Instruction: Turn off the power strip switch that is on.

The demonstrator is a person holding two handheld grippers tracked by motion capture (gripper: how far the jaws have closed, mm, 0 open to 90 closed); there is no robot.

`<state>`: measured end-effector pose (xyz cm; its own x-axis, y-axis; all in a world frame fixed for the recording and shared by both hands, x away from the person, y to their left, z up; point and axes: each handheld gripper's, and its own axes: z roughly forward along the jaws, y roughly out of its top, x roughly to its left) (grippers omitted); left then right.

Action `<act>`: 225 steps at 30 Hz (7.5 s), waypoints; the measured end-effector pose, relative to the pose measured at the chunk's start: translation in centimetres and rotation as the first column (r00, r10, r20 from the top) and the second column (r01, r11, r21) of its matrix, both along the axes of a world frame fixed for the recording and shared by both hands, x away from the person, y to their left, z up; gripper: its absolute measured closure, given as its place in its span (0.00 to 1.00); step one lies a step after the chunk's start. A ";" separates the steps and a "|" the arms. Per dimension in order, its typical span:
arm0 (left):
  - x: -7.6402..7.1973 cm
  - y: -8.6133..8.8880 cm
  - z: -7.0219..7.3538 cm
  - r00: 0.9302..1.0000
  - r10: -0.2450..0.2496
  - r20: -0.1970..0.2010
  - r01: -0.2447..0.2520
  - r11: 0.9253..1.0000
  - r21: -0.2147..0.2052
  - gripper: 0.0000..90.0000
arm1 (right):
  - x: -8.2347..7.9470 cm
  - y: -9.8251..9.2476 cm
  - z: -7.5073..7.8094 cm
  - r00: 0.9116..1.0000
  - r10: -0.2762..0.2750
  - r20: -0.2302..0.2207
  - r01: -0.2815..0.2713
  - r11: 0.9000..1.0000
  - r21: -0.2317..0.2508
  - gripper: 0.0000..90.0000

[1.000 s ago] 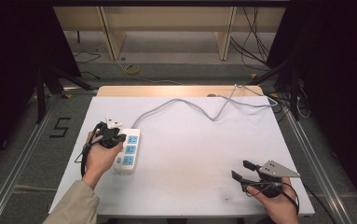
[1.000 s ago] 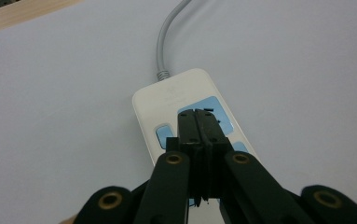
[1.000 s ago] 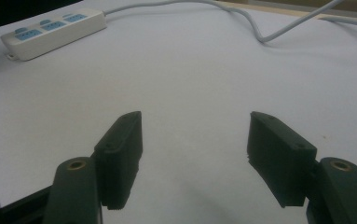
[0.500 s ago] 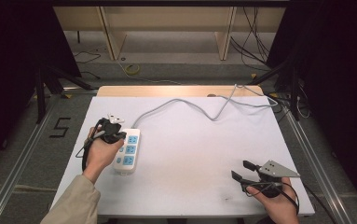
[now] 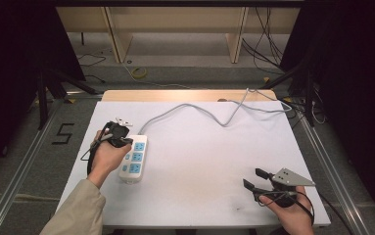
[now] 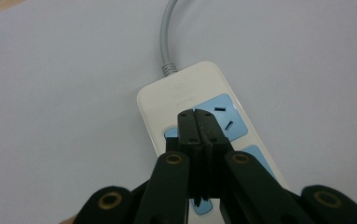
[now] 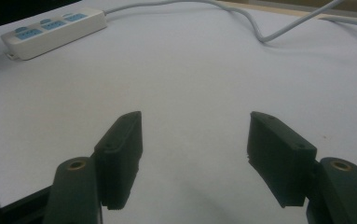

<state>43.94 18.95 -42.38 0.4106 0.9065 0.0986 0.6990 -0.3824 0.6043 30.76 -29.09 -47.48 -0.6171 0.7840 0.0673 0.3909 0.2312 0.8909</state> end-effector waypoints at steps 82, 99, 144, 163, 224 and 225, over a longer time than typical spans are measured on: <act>4.2 -0.6 -1.3 0.976 0.032 -0.214 -0.008 0.994 0.112 0.99 | 0.0 0.1 -0.1 1.000 0.009 -0.003 -0.009 1.000 -0.019 0.41; 4.3 -0.6 -1.4 0.974 0.036 -0.226 -0.010 0.993 0.117 0.99 | 0.0 0.2 -0.1 1.000 0.009 -0.004 -0.009 1.000 -0.021 0.41; 4.5 -1.2 -1.5 0.970 0.037 -0.241 0.002 0.987 0.160 1.00 | -0.1 0.2 -0.1 1.000 0.019 -0.002 -0.019 0.999 -0.032 0.41; 4.4 -1.4 -1.5 0.973 0.034 -0.229 0.009 0.983 0.183 1.00 | -0.1 0.2 0.0 1.000 0.019 -0.003 -0.019 0.999 -0.032 0.41; 3.6 -0.9 -0.4 0.990 0.018 -0.139 -0.002 0.993 0.118 1.00 | 0.0 0.2 -0.1 1.000 0.019 0.000 -0.019 0.999 -0.030 0.41; 3.5 -0.9 -0.4 0.992 0.009 -0.125 0.004 0.994 0.111 1.00 | 0.0 0.2 -0.1 1.000 0.020 0.000 -0.020 0.999 -0.030 0.41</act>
